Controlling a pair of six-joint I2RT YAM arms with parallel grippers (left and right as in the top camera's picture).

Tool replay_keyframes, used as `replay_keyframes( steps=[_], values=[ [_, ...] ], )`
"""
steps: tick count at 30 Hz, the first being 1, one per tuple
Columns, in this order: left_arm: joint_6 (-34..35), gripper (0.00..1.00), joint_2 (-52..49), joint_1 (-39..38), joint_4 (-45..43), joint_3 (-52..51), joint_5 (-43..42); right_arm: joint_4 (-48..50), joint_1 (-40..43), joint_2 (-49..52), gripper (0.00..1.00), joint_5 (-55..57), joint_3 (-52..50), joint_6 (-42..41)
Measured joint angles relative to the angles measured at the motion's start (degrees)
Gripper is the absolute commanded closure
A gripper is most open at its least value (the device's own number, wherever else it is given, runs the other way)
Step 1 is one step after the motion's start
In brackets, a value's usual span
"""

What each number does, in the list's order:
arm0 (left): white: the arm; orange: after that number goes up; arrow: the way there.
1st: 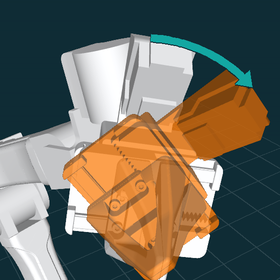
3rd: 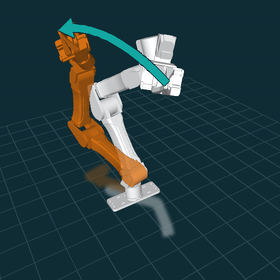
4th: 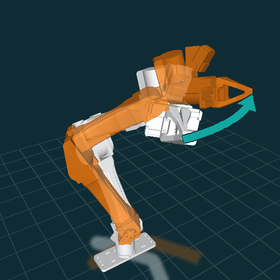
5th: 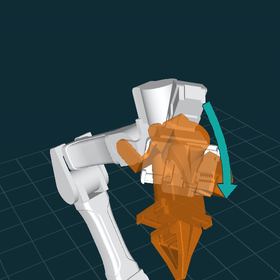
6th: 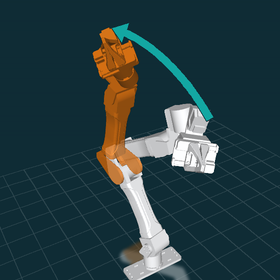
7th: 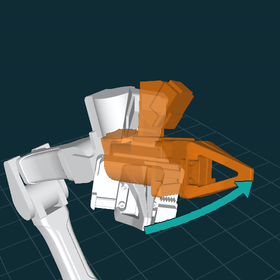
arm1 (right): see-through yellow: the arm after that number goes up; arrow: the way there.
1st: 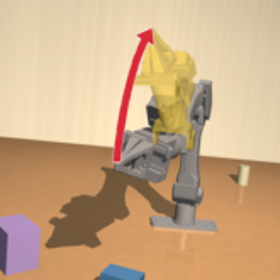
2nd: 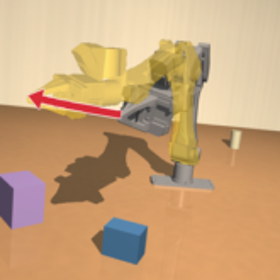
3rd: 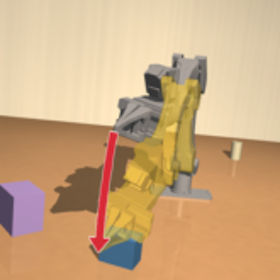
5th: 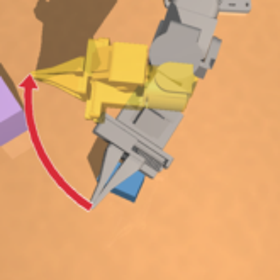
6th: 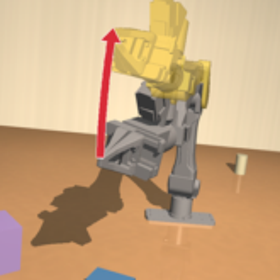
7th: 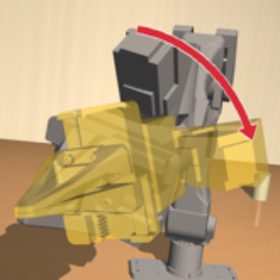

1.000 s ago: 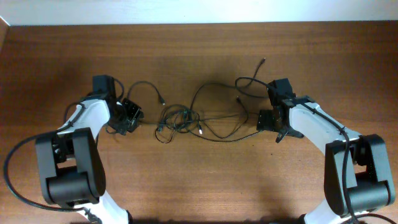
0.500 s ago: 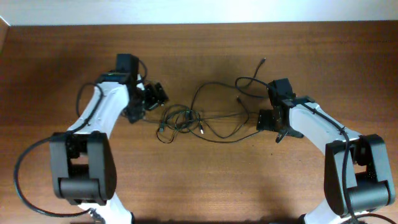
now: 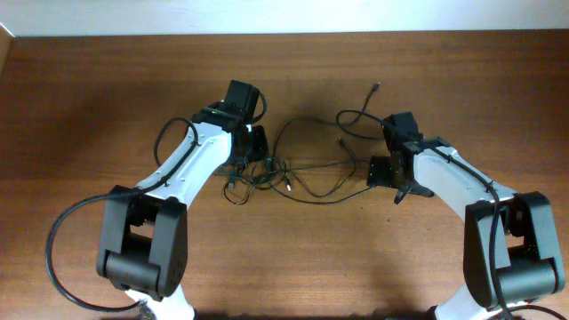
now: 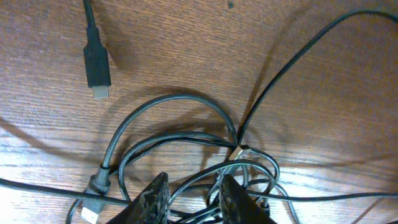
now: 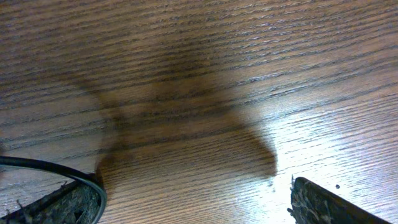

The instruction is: Untangle cables

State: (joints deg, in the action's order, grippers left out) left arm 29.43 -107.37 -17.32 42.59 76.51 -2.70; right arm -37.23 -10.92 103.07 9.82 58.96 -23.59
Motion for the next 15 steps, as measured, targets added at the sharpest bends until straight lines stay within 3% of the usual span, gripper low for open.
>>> replay_keyframes(
  steps=[2,4,8,12,13,15],
  values=[
    [-5.4,0.6,0.0,0.0,-0.2,0.0,0.4,0.0,0.0,0.0,0.01,0.0,0.0,0.0],
    [-8.7,0.57,0.0,0.0,-0.1,0.0,0.5,0.0,0.0,0.0,0.01,0.0,0.0,-0.1],
    [-18.9,0.62,0.0,0.0,6.1,0.1,0.1,6.3,0.0,0.5,0.01,-0.5,-0.6,0.0],
    [-21.9,0.69,0.0,-0.2,9.2,0.0,0.0,7.4,0.0,0.7,0.0,-2.0,-0.7,0.0],
    [-22.4,0.68,0.0,-0.4,9.2,-0.1,-0.1,6.0,0.0,0.7,0.17,-3.0,-0.6,0.2],
    [-23.5,0.67,0.0,-0.7,9.2,-0.5,-0.1,-1.1,0.0,0.8,0.39,-5.9,1.5,3.5]
  ],
)
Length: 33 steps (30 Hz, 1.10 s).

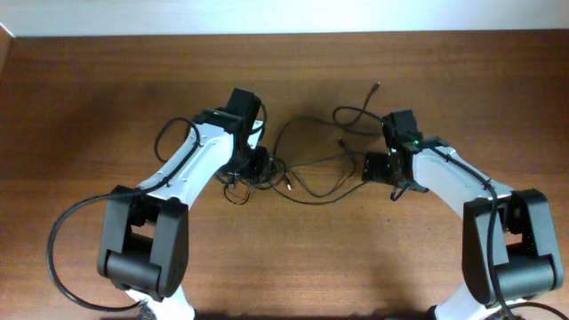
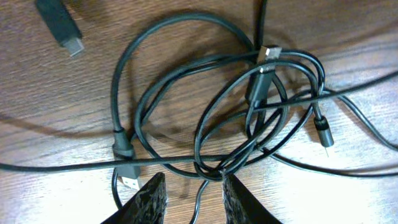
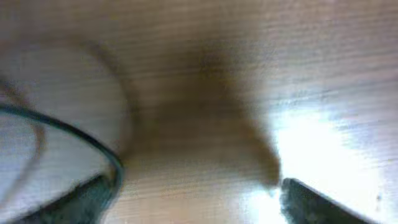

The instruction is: Untangle cables

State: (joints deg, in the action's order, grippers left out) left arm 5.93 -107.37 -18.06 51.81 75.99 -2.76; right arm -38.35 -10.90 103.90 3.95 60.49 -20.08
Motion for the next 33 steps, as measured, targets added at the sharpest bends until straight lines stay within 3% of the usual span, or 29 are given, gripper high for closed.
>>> replay_keyframes(
  steps=[3,5,6,9,11,16,17,18,19,24,28,33],
  values=[
    [-1.4,0.63,0.0,0.0,-0.2,-0.1,-0.2,-16.4,0.0,-0.7,0.32,-6.2,9.4,3.2],
    [-1.9,0.64,0.0,-0.3,-1.4,-0.3,-0.4,-20.0,0.0,-1.9,0.26,-10.1,14.7,3.9],
    [-1.9,0.65,0.0,-0.7,-2.0,-0.5,-0.4,-19.9,0.0,-2.7,0.21,-13.4,16.3,4.1],
    [-2.1,0.67,-0.1,-1.9,-3.9,-1.3,-0.7,-19.8,0.0,-3.0,0.2,-20.0,17.1,4.4],
    [-2.1,0.77,-0.6,-2.0,-4.3,-1.7,-0.9,-18.9,0.0,-3.0,0.2,-22.8,16.9,4.3],
    [-2.5,0.69,-1.2,-2.0,-4.7,-4.0,-0.9,-16.2,-0.5,-3.0,0.18,-24.7,14.8,2.3],
    [-2.5,0.7,-1.2,-2.0,-5.1,-4.8,-0.9,-15.6,-1.1,-3.0,0.18,-24.8,14.6,2.1],
    [-2.5,0.8,-1.2,-2.0,-5.6,-5.3,-0.9,-15.1,-2.0,-3.0,0.19,-24.9,14.5,2.0],
    [-2.5,0.99,-1.3,-2.0,-6.5,-6.5,-1.0,-14.6,-2.8,-3.0,0.19,-25.0,14.5,2.0],
    [-2.3,1.0,-1.3,-2.0,-5.6,-6.3,-1.7,-12.6,-6.3,-3.0,0.18,-25.9,14.4,1.6],
    [-2.5,1.0,-1.2,-1.7,-3.0,-1.6,-4.4,-7.6,-7.7,-3.0,0.21,-31.2,14.1,1.0],
    [-8.8,1.0,2.7,2.0,-3.8,4.3,-16.7,-1.8,-8.1,-3.0,0.44,-37.5,14.1,-1.5]
  ],
)
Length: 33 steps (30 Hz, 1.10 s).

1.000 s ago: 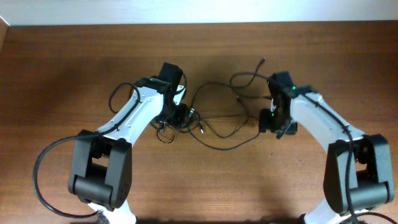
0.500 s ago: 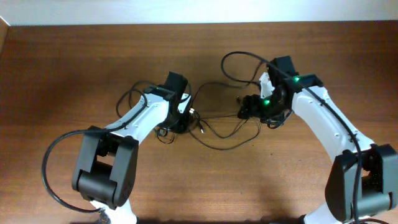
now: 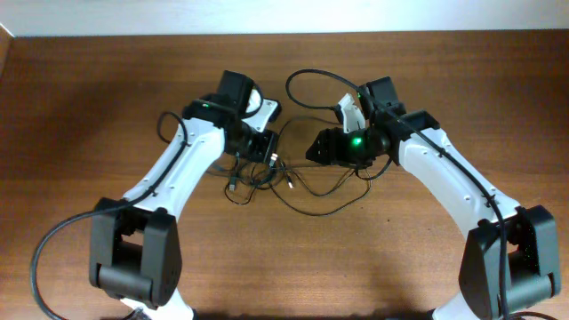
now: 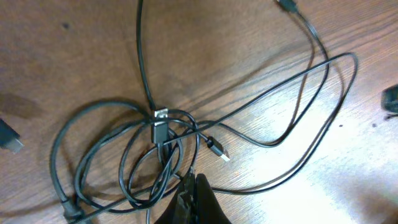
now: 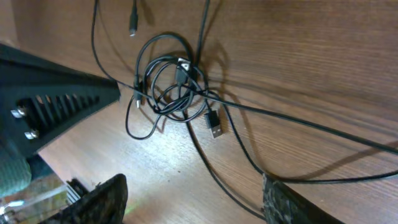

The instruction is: Untangle cables

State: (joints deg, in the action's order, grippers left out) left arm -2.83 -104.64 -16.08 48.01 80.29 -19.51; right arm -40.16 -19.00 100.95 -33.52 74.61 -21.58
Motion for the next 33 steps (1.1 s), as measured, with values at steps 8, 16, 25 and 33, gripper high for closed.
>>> replay_keyframes(
  steps=[8,16,25,33],
  values=[
    [17.9,0.38,0.1,13.8,-1.3,-3.5,10.6,8.6,-10.4,4.3,0.52,3.4,-0.1,-8.1],
    [23.0,0.27,0.1,13.1,-2.8,-4.4,13.3,19.4,-23.9,10.8,0.67,16.3,-0.2,1.6],
    [29.6,0.25,0.1,15.1,-2.9,-4.7,17.0,26.6,-27.3,15.5,0.67,30.7,-0.2,12.3],
    [29.7,0.26,0.1,15.1,-3.3,-4.7,16.7,25.9,-26.6,17.5,0.96,29.7,0.2,9.4]
  ],
)
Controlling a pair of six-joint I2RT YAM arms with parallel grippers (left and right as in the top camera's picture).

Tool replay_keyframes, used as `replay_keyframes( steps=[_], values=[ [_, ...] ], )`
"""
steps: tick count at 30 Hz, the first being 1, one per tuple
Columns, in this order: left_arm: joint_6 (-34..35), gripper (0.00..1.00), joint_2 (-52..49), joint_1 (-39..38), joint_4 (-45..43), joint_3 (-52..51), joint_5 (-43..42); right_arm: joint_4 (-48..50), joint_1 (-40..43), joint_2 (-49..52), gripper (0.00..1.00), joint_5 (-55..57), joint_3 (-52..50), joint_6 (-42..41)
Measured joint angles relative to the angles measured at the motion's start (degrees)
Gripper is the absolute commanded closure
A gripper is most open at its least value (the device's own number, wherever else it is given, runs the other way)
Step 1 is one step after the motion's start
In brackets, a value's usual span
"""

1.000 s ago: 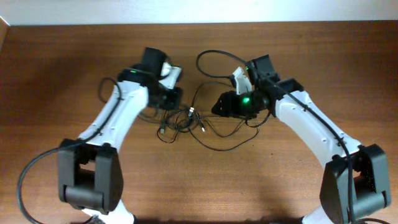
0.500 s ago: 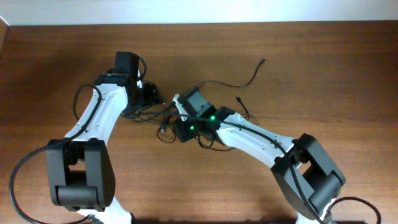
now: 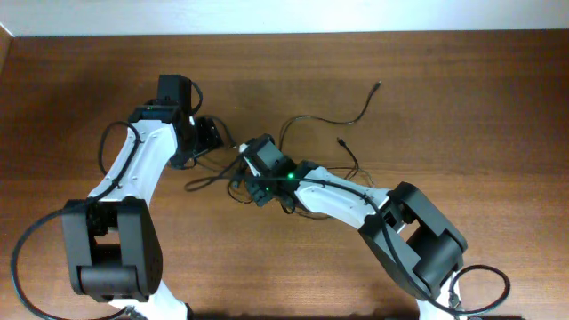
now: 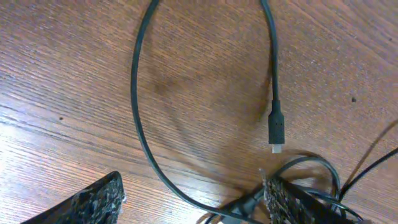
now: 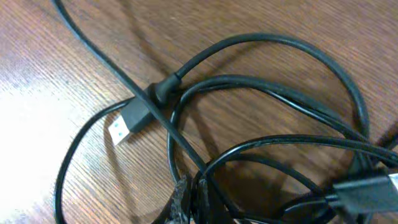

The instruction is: Untangle cables

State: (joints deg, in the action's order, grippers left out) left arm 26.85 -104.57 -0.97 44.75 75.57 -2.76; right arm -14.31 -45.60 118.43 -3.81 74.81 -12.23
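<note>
A knot of black cables [image 3: 233, 169] lies at the table's middle, with the coils [image 5: 280, 124] filling the right wrist view. My right gripper [image 5: 191, 202] is shut on one strand at the knot's left side, next to a USB-A plug [image 5: 127, 121]. It also shows from above as the right gripper [image 3: 252, 188]. My left gripper [image 4: 196, 199] stands wide open just left of the knot, its left finger [image 4: 93, 200] far apart from the other. A loop of thick cable [image 4: 140, 118] passes between them. A USB-C plug [image 4: 276, 129] lies ahead.
A thin cable [image 3: 354, 116] trails from the knot toward the back right, ending in a small plug [image 3: 378, 86]. The brown wooden table [image 3: 498, 107] runs to a white wall at the back. The right arm [image 3: 347, 196] stretches across the middle.
My left gripper was shut at the knot; now it is open and further left. My right gripper was wide open above the knot; now it is low and shut on a strand.
At first my left gripper was slightly open over the knot and my right gripper open beside a strand on the right. Then the left was shut at the knot with the right raised open. Now the right holds a strand and the left is open.
</note>
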Motion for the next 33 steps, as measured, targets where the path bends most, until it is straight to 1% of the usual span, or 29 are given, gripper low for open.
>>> replay_keyframes(
  steps=[2,4,5,6,7,8,10,12,14,16,17,18,21,25,28,30,33],
  values=[
    [-0.7,0.26,0.0,0.0,-0.7,0.0,-1.6,-0.5,2.0,-1.7,0.96,-3.9,0.0,-3.0],
    [-3.2,0.28,0.0,0.0,-1.8,0.0,-5.2,-0.2,7.3,-6.5,0.96,-12.7,0.0,-7.7],
    [-3.8,0.28,0.0,0.0,-2.0,0.0,-6.3,-0.3,10.5,-7.8,0.96,-18.9,0.0,-10.0],
    [-4.3,0.28,0.0,0.0,-2.0,0.0,-7.8,-0.6,12.0,-8.0,0.85,-22.3,0.0,-10.9],
    [-4.6,0.28,0.0,0.0,-2.2,0.0,-8.8,-2.0,14.0,-8.0,0.71,-25.6,0.0,-12.0],
    [-4.8,0.22,0.0,0.0,-2.1,0.0,-9.5,-2.4,14.8,-8.0,0.62,-26.8,0.0,-12.3],
    [-5.0,0.12,0.0,0.0,-2.3,0.0,-10.0,-3.7,14.6,-8.0,0.59,-27.5,0.0,-10.5],
    [-5.4,0.11,0.0,0.0,-2.5,0.0,-10.3,-5.5,12.4,-8.0,0.55,-24.5,0.0,-9.5],
    [-5.3,0.11,-0.7,0.0,-2.7,0.0,-10.4,-6.1,8.8,-7.5,0.55,-16.7,0.0,-7.9],
    [-5.3,0.1,-2.0,0.0,-3.0,0.0,-10.4,-6.1,5.3,-6.0,0.55,-11.4,0.0,-2.6],
    [-5.3,0.1,-2.7,0.0,-3.0,0.0,-10.4,-6.1,3.7,-5.0,0.64,-9.0,0.0,1.1],
    [-5.3,0.1,-2.8,0.0,-3.0,0.0,-10.4,-6.1,2.9,-4.5,0.68,-7.5,0.0,3.0],
    [-5.3,0.1,-2.8,0.0,-3.0,0.0,-10.4,-6.8,2.5,-4.3,0.68,-4.1,0.0,7.8],
    [-5.3,0.1,-2.8,0.0,-3.2,0.0,-10.4,-7.1,2.3,-3.5,0.67,-2.8,0.0,14.1],
    [-5.3,0.1,-2.8,0.0,-3.2,0.0,-10.4,-5.4,2.3,-3.4,0.67,-2.6,-0.7,15.6],
    [-5.3,0.1,-2.8,0.0,-3.3,0.0,-10.4,-5.0,2.3,-3.3,0.64,-2.6,-1.6,16.0],
    [-5.4,0.1,-2.8,0.0,-3.3,0.0,-10.4,-2.3,2.3,-3.3,0.64,-2.6,-3.4,16.6]
  ],
)
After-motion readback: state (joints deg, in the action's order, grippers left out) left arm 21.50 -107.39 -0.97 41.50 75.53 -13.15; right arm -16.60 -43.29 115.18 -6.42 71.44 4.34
